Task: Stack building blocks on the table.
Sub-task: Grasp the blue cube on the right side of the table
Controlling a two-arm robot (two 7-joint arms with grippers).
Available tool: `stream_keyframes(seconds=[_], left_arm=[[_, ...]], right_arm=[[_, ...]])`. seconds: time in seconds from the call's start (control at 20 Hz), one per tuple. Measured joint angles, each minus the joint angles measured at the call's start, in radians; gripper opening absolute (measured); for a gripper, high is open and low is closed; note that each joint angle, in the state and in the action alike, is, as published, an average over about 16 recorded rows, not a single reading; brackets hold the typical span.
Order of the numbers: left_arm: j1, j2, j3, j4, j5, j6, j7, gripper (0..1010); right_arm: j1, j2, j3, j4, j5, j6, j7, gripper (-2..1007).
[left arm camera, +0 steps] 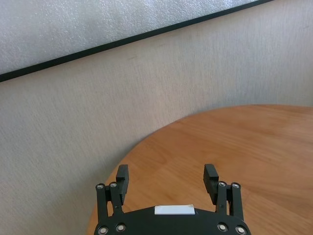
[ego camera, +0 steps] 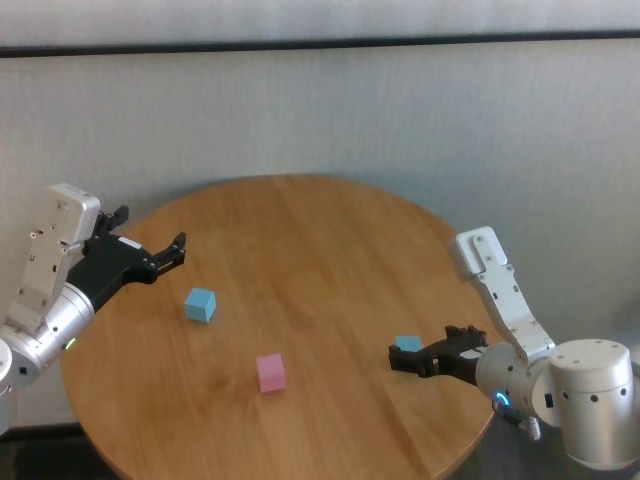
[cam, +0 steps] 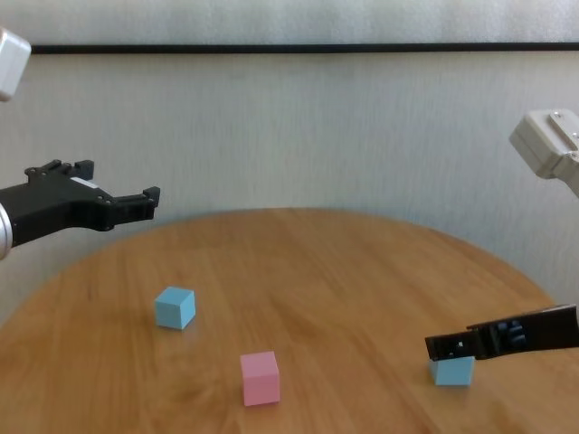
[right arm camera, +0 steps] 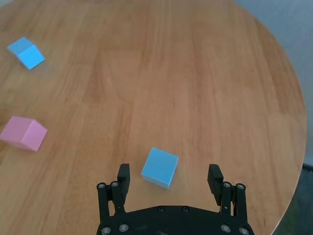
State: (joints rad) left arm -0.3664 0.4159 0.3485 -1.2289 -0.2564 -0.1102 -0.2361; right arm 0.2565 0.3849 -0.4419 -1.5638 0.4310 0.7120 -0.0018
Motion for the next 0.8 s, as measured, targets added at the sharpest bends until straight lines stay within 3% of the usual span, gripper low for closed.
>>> stream_keyframes(seconds=[0.3, 0.8], left_arm=[[0.000, 0.000, 0.001, 0.000, 0.000, 0.000, 0.000, 1002], [-0.001, 0.000, 0.001, 0.001, 0.000, 0.000, -0.001, 1002]], right_arm=[[0.004, -0.046, 0.031, 0.018, 0.005, 0.042, -0.030, 1005], [0.022, -0.085, 0.043, 0.053, -0.018, 0.061, -0.043, 1005]])
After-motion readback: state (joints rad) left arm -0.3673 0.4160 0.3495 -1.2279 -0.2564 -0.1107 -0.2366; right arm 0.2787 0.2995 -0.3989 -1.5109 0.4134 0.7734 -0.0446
